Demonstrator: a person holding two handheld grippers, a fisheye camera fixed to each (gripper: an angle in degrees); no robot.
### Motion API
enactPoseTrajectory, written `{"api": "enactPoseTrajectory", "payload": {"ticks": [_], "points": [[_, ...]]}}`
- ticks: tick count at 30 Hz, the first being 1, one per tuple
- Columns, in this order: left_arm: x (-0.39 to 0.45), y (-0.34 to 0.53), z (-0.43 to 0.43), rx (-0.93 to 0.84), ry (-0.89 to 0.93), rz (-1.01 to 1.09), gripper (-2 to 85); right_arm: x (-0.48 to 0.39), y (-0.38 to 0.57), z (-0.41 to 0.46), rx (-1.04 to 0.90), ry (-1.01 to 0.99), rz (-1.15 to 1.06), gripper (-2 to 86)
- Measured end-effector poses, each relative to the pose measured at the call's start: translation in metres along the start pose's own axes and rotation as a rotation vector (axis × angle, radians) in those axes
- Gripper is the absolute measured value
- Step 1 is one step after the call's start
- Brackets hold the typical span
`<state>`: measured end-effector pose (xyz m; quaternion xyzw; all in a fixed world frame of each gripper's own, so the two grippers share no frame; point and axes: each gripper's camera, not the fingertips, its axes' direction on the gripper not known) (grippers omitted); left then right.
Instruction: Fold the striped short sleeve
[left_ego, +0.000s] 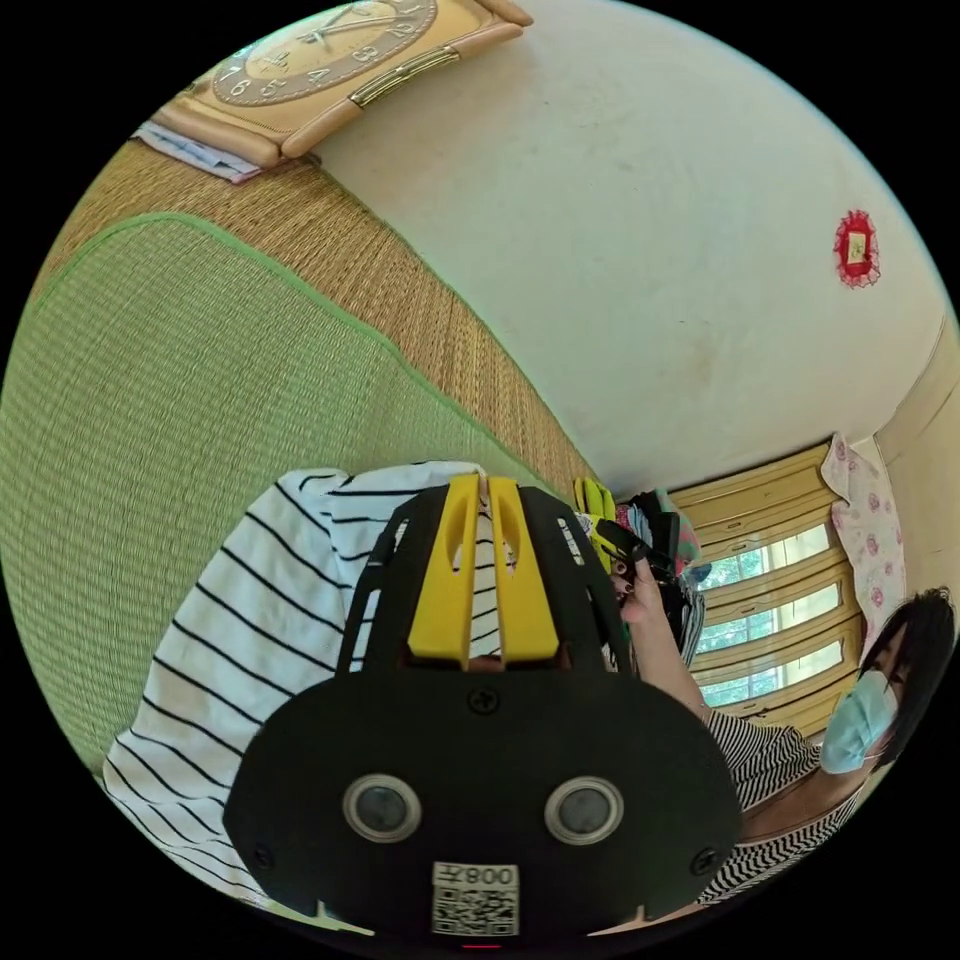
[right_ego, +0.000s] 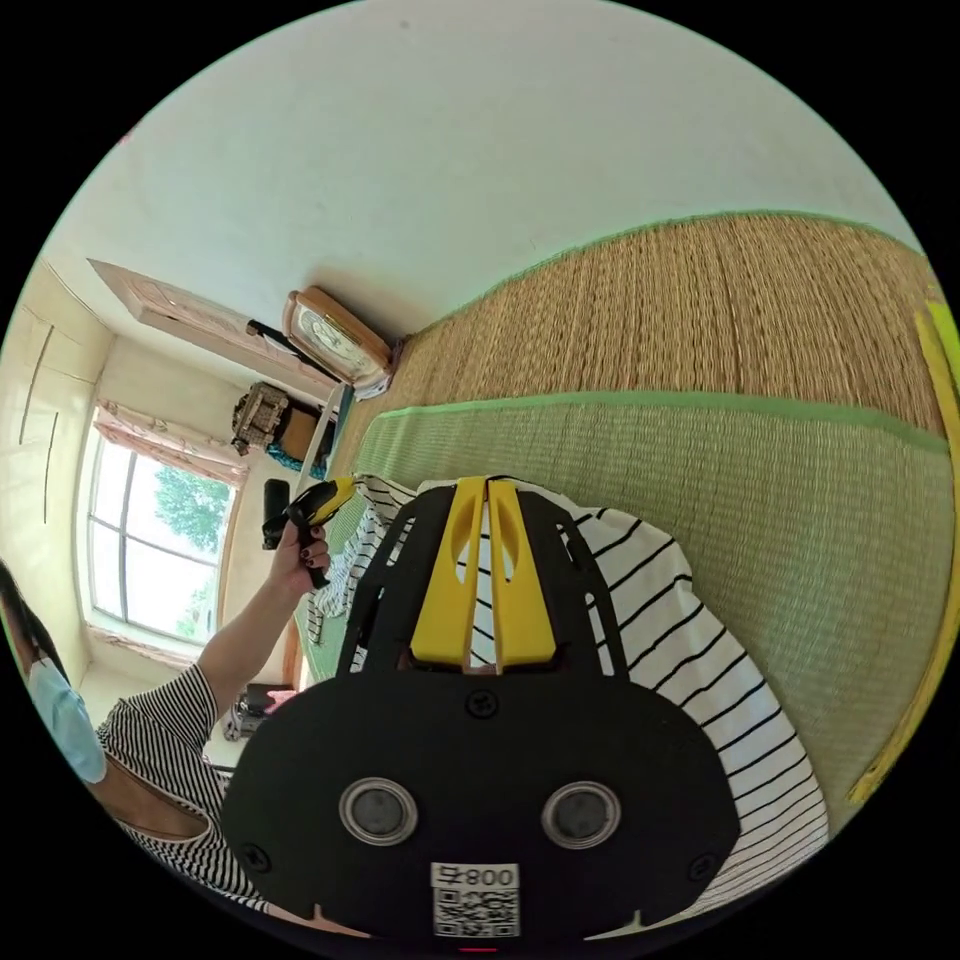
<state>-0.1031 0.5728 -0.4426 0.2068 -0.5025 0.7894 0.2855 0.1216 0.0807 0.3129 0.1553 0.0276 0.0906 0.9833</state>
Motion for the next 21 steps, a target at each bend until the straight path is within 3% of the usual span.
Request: {"api": "enactPoseTrajectory", "payload": {"ticks": [2,4,13,18,21], "points": [[0.0,-0.003,0.013,-0.015,-0.059,-0.009,5.6,0.008,-0.011,0.02,-0.085,0.05,0.036,1.1],[-0.002,0.002,0.021,-0.033,-0.009,0.0,6.7,0.012,-0.008,0.035,-0.134,0.068,0.011,2.1],[0.021,0.047,0.05,-0.141,0.062,0.102,7.9,0.008,0.033,-0.007,-0.001,0.177,-0.104,4.8],[0.079,0.037,0.114,-0.24,-0.049,0.297,8.2,0.003,0.036,0.007,-0.007,0.18,-0.128,5.8],[0.119,0.032,0.165,-0.312,-0.241,0.46,8.3,0.002,0.041,0.018,-0.005,0.199,-0.144,5.8]]}}
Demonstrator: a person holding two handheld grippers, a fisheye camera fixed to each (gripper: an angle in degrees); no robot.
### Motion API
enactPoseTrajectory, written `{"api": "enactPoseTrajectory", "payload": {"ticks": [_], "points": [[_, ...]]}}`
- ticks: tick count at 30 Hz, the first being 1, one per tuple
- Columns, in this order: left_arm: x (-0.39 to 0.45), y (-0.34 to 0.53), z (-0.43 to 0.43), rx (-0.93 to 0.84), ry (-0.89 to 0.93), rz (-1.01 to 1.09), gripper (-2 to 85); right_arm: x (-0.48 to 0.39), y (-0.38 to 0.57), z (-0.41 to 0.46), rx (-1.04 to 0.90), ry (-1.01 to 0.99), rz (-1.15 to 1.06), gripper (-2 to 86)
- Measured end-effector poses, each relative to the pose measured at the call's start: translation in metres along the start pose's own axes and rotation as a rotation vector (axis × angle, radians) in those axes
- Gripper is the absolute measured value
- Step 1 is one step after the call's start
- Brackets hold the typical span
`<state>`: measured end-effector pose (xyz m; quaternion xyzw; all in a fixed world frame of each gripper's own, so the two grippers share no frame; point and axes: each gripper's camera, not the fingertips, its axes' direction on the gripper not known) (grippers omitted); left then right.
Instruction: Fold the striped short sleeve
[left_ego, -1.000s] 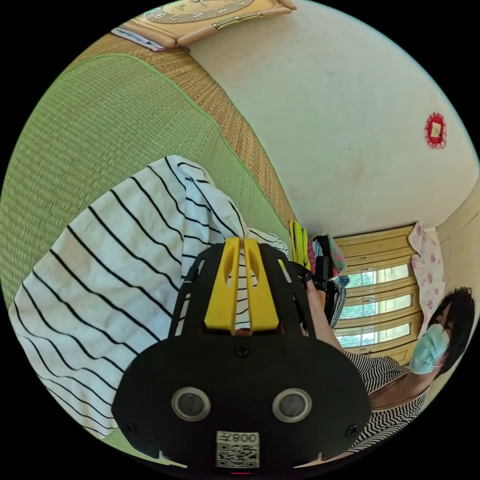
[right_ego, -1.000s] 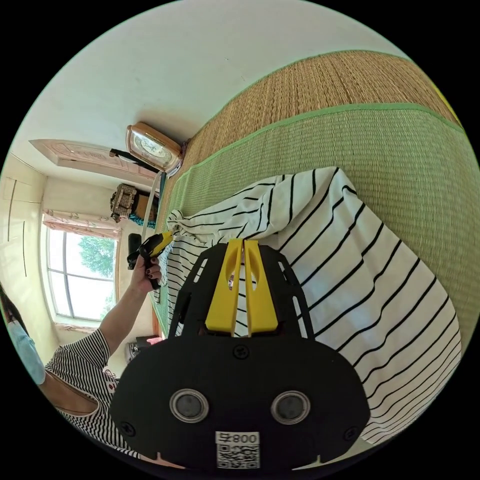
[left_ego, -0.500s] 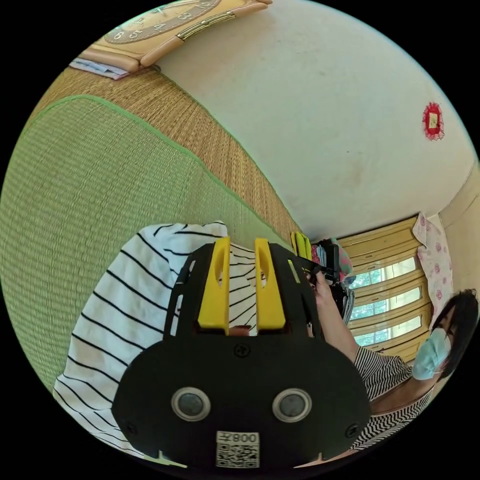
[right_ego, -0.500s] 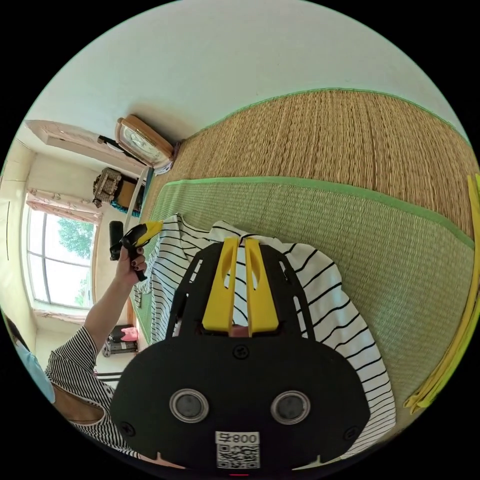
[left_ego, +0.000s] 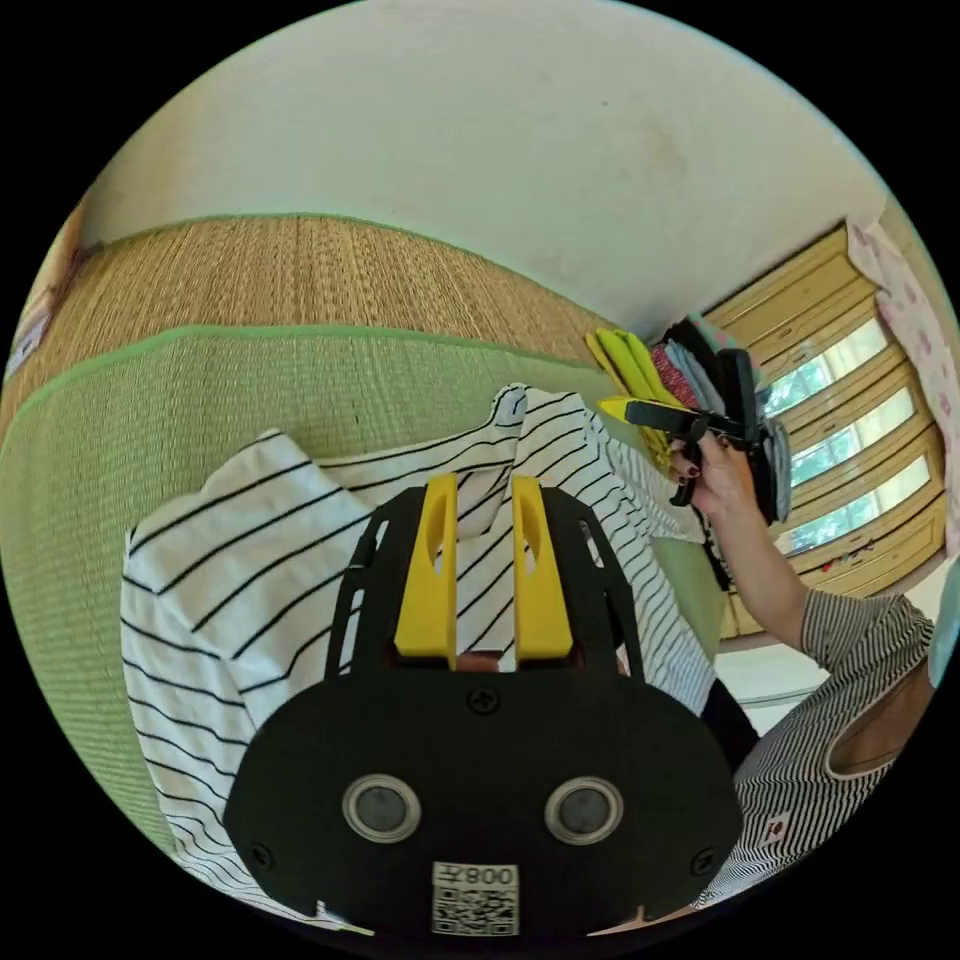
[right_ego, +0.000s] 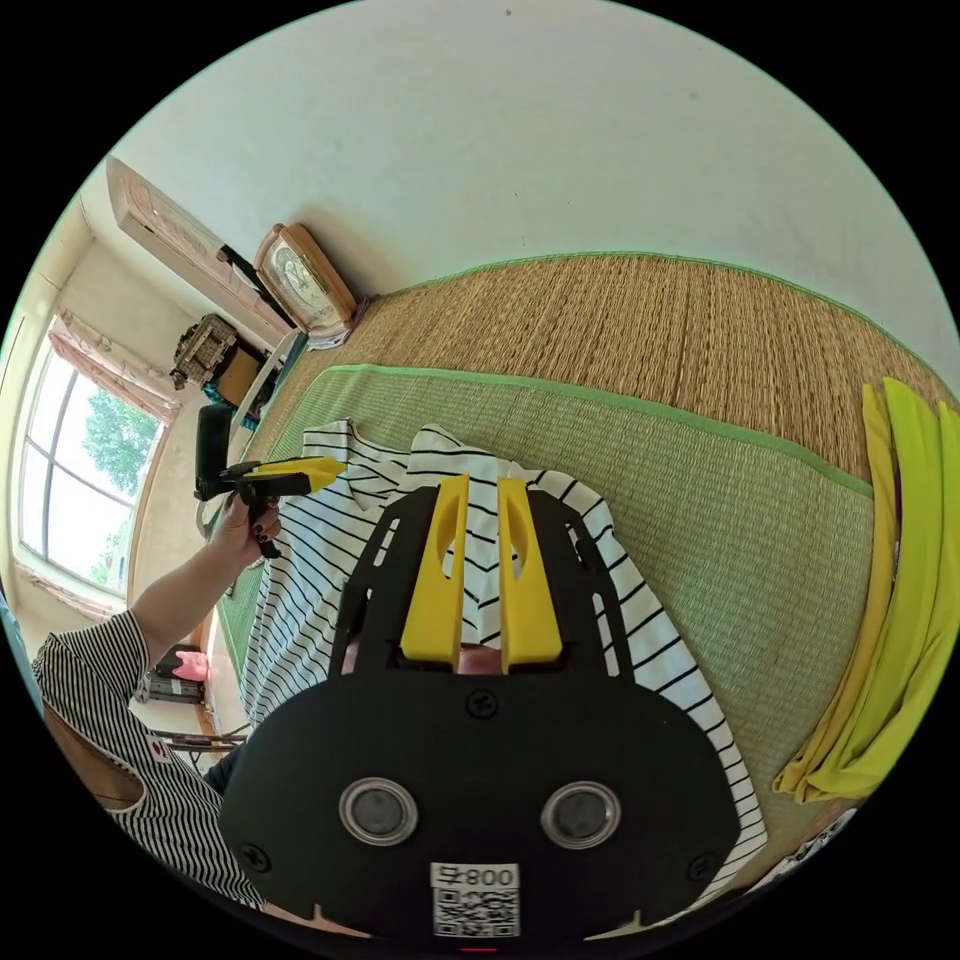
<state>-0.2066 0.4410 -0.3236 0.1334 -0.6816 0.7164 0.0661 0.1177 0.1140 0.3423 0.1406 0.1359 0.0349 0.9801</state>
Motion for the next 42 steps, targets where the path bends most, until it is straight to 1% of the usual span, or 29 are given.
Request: {"api": "enactPoseTrajectory", "payload": {"ticks": [2,3,4,5,10,14,19,21,24,26,30,33,35,37,38,40,42], "points": [[0.026,-0.024,0.028,-0.082,-0.141,0.106,7.8,0.004,0.002,0.004,0.008,-0.002,0.005,5.9],[0.031,-0.028,0.035,-0.102,-0.181,0.128,7.6,0.007,0.003,0.005,0.017,0.002,0.008,5.9],[0.04,-0.034,0.048,-0.143,-0.259,0.159,6.5,0.01,0.003,0.007,0.023,0.005,0.01,5.9],[0.047,-0.038,0.055,-0.133,-0.326,0.175,5.1,0.012,0.003,0.008,0.025,0.005,0.012,5.9],[0.058,-0.057,0.063,-0.096,-0.458,0.171,1.3,0.024,0.001,0.021,0.027,0.04,0.011,6.2],[0.061,-0.067,0.066,-0.056,-0.438,0.133,0.6,0.02,-0.005,0.042,-0.017,0.112,-0.03,7.2],[0.061,-0.073,0.076,-0.054,-0.447,0.108,0.7,-0.001,-0.018,0.08,-0.086,0.278,-0.138,7.6],[0.056,-0.076,0.074,-0.023,-0.426,0.069,1.0,-0.006,-0.022,0.099,-0.129,0.365,-0.165,7.3],[0.045,-0.08,0.069,0.026,-0.361,0.001,2.1,-0.01,-0.027,0.109,-0.138,0.435,-0.188,6.7],[0.041,-0.08,0.068,0.044,-0.327,-0.016,4.0,-0.008,-0.028,0.111,-0.128,0.44,-0.181,7.1],[0.046,-0.073,0.062,0.074,-0.235,0.044,6.6,-0.006,-0.025,0.111,-0.083,0.426,-0.204,7.7],[0.052,-0.072,0.071,0.024,-0.176,0.093,6.9,0.002,-0.027,0.124,-0.102,0.423,-0.195,7.4],[0.053,-0.074,0.078,0.005,-0.105,0.103,6.8,0.005,-0.027,0.13,-0.102,0.424,-0.191,6.4],[0.053,-0.078,0.082,0.003,-0.037,0.105,6.6,0.006,-0.028,0.134,-0.13,0.405,-0.216,2.3],[0.053,-0.081,0.084,-0.005,-0.013,0.101,6.0,0.006,-0.028,0.135,-0.134,0.411,-0.22,1.9],[0.051,-0.086,0.09,-0.052,-0.015,0.081,4.1,0.012,-0.03,0.135,-0.144,0.425,-0.222,0.7],[0.051,-0.087,0.089,-0.057,-0.045,0.077,2.6,0.018,-0.031,0.129,-0.125,0.426,-0.214,0.3]]}}
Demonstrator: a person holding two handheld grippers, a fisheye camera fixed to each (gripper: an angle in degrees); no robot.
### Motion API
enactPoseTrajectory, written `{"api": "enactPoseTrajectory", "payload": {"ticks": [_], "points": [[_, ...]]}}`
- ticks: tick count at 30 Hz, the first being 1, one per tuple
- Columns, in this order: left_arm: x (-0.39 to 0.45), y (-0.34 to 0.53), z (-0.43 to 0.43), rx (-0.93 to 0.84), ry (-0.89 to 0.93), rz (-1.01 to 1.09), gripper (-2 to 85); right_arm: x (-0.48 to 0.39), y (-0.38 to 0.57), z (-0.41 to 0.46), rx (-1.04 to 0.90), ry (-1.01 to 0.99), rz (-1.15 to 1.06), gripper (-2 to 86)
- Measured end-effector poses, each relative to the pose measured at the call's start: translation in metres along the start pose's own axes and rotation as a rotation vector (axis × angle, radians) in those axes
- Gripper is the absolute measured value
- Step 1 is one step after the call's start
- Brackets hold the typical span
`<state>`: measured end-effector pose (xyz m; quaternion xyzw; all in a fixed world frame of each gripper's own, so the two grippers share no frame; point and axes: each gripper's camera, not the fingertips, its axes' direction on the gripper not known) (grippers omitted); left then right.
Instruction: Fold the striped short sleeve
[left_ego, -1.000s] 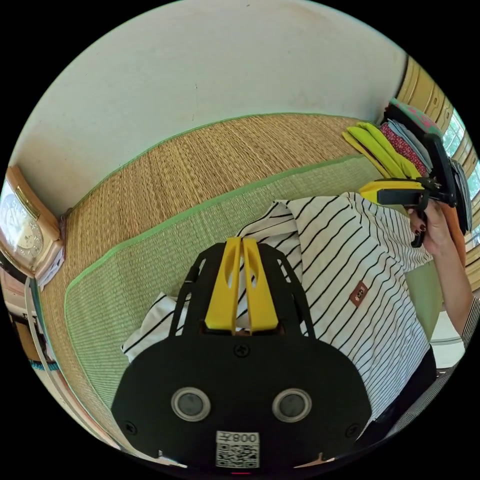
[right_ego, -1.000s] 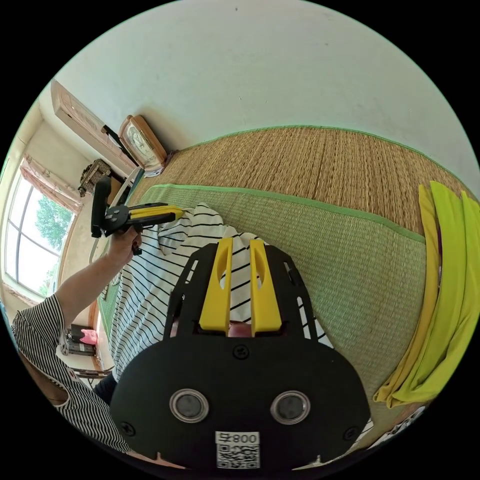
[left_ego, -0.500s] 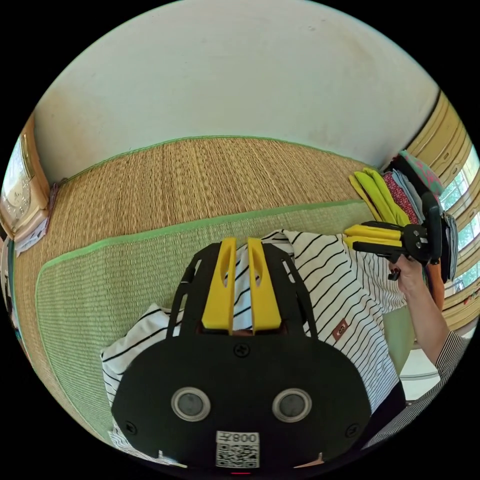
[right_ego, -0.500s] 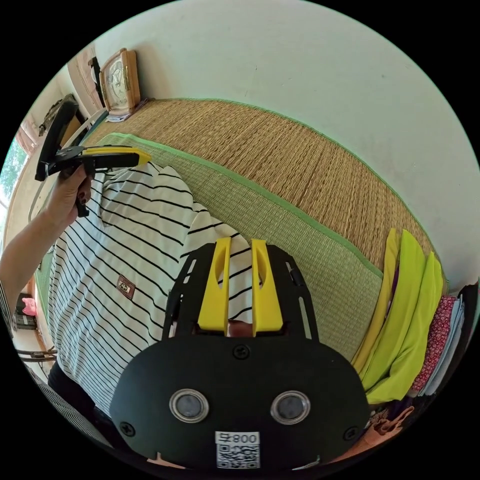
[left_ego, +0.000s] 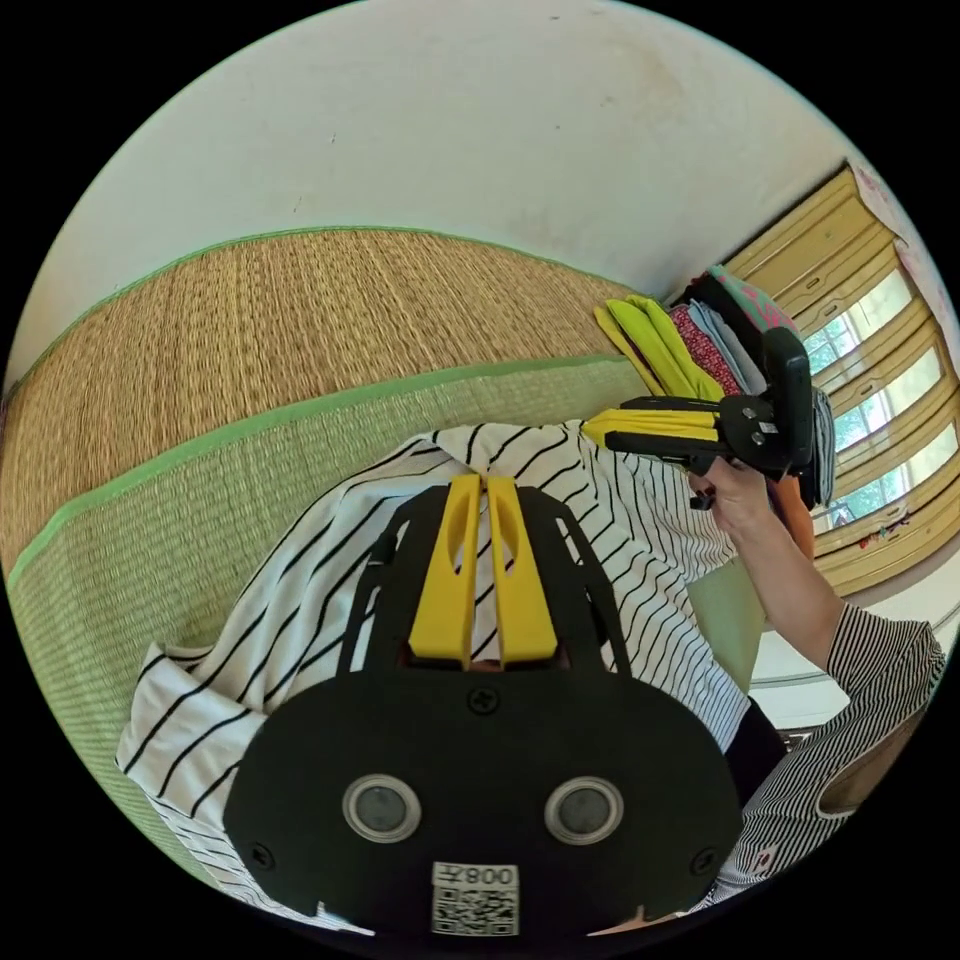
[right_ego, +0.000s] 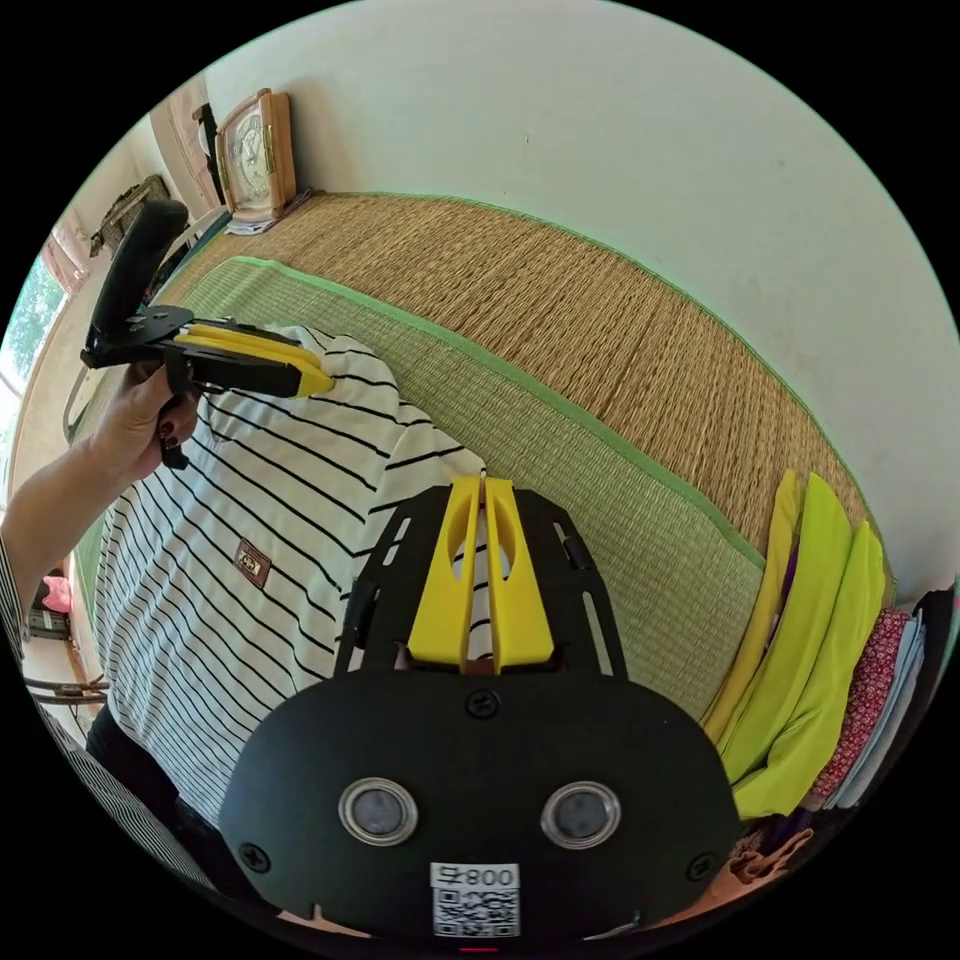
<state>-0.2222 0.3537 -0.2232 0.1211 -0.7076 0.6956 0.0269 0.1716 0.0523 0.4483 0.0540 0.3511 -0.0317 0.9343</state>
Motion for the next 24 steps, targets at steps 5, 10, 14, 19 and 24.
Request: {"api": "enactPoseTrajectory", "payload": {"ticks": [5,10,14,19,24], "points": [[-0.007,0.011,-0.025,0.098,-0.055,-0.022,1.6,0.035,0.006,-0.001,0.038,-0.087,0.074,-0.1],[-0.021,0.02,-0.028,0.106,0.011,-0.076,3.0,0.069,0.019,0.025,0.03,-0.19,0.162,0.1],[-0.026,0.048,-0.061,0.194,0.064,-0.085,5.7,0.083,0.039,0.017,0.086,-0.124,0.211,0.6],[-0.032,0.116,-0.11,0.254,-0.009,-0.149,6.7,0.048,0.071,0.0,0.181,-0.19,0.086,2.2],[-0.058,0.171,-0.15,0.268,-0.19,-0.306,7.1,-0.011,0.048,0.029,0.128,-0.275,-0.049,4.9]]}}
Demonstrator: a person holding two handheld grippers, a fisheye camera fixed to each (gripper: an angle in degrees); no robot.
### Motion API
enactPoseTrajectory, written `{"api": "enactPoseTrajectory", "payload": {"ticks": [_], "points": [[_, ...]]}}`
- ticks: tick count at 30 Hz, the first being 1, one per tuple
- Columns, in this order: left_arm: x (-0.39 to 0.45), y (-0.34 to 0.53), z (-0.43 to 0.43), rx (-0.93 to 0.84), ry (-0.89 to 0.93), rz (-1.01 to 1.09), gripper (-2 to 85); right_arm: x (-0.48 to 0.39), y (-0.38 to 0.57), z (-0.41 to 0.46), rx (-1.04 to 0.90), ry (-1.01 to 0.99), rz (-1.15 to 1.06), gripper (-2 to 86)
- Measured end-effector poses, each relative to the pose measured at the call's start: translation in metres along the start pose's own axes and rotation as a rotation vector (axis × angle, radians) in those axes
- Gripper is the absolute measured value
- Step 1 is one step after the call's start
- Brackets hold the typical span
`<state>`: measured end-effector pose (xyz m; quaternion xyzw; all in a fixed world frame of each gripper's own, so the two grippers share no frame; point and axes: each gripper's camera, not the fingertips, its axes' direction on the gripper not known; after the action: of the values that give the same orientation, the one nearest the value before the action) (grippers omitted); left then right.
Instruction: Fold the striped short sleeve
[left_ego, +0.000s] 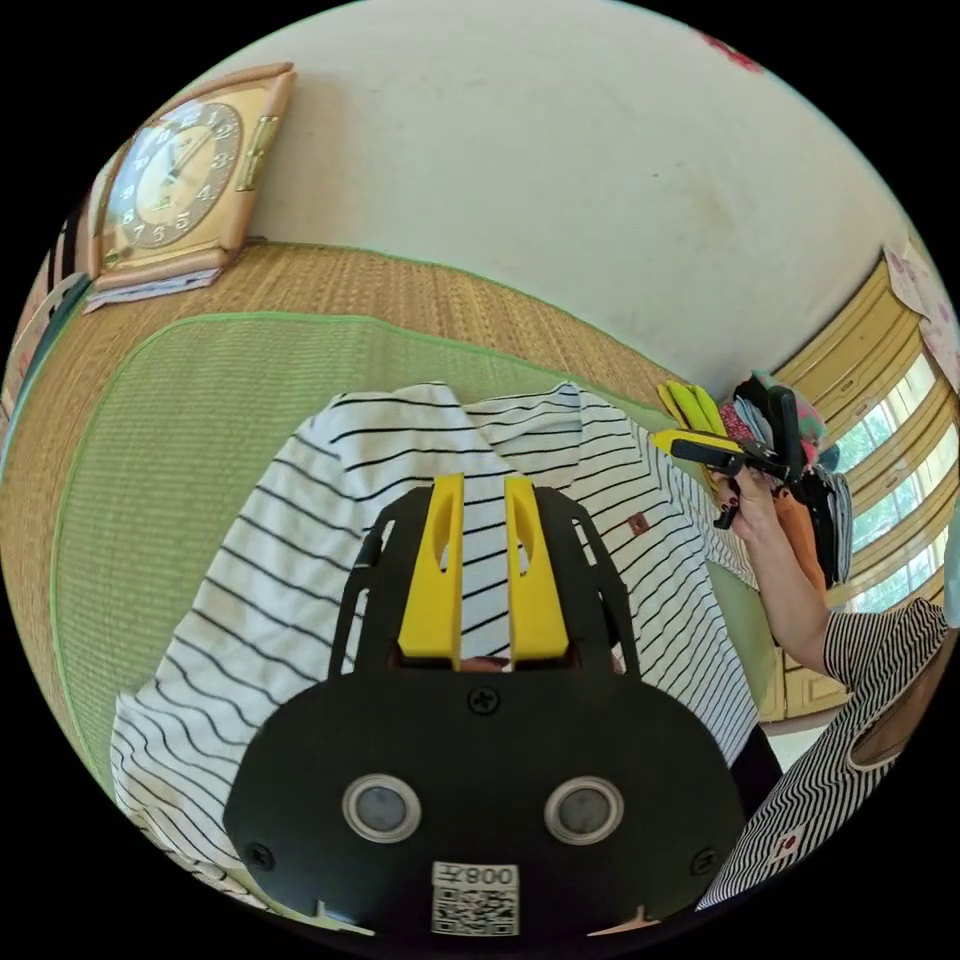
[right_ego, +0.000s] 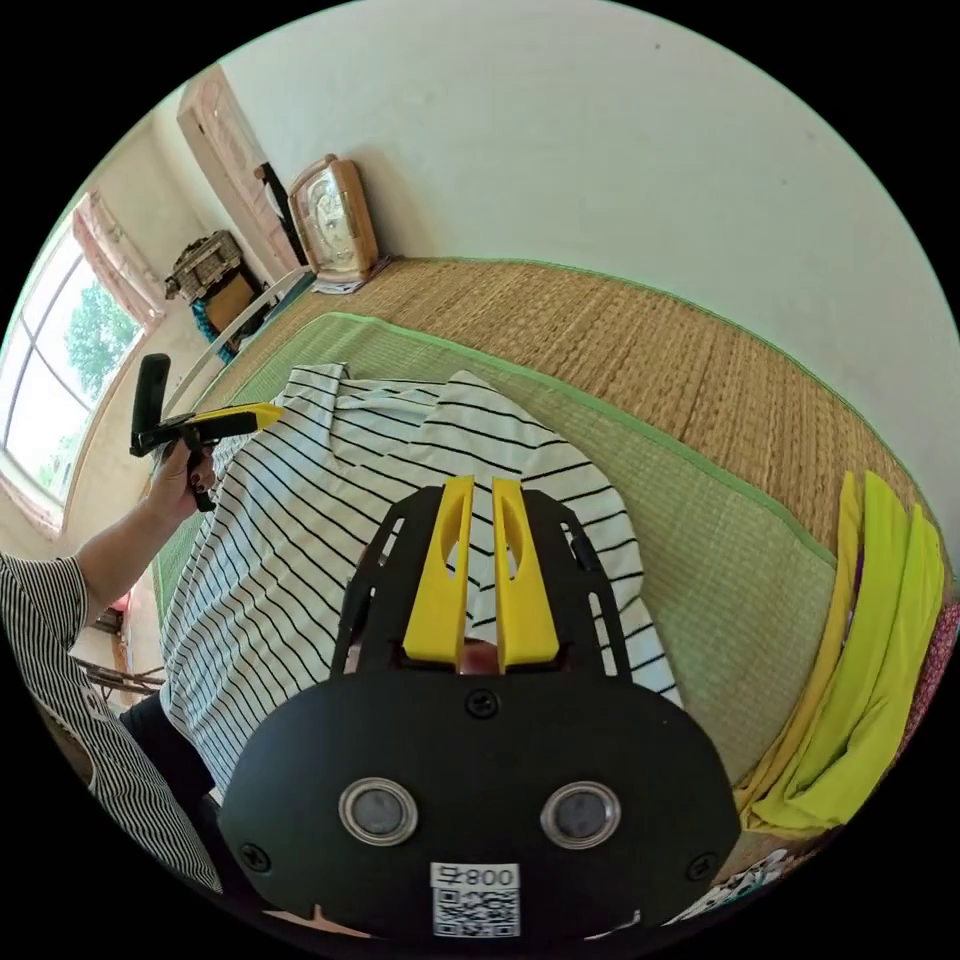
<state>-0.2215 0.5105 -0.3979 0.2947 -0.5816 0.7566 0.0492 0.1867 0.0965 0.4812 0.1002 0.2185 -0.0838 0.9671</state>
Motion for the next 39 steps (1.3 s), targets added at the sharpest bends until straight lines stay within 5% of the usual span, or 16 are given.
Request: {"api": "enactPoseTrajectory", "payload": {"ticks": [6,21,29,39], "points": [[-0.048,-0.002,-0.02,0.03,-0.077,-0.126,7.5,-0.076,-0.035,0.061,-0.049,-0.097,-0.162,5.6],[-0.062,-0.041,-0.022,-0.059,-0.071,0.034,3.9,-0.154,-0.11,0.199,-0.137,0.176,-0.45,6.0],[-0.05,-0.044,-0.062,0.06,-0.038,0.126,3.4,-0.159,-0.113,0.217,-0.089,0.298,-0.444,3.2],[-0.082,-0.027,-0.061,0.048,0.015,-0.012,7.0,-0.131,-0.109,0.215,-0.08,0.184,-0.314,6.0]]}}
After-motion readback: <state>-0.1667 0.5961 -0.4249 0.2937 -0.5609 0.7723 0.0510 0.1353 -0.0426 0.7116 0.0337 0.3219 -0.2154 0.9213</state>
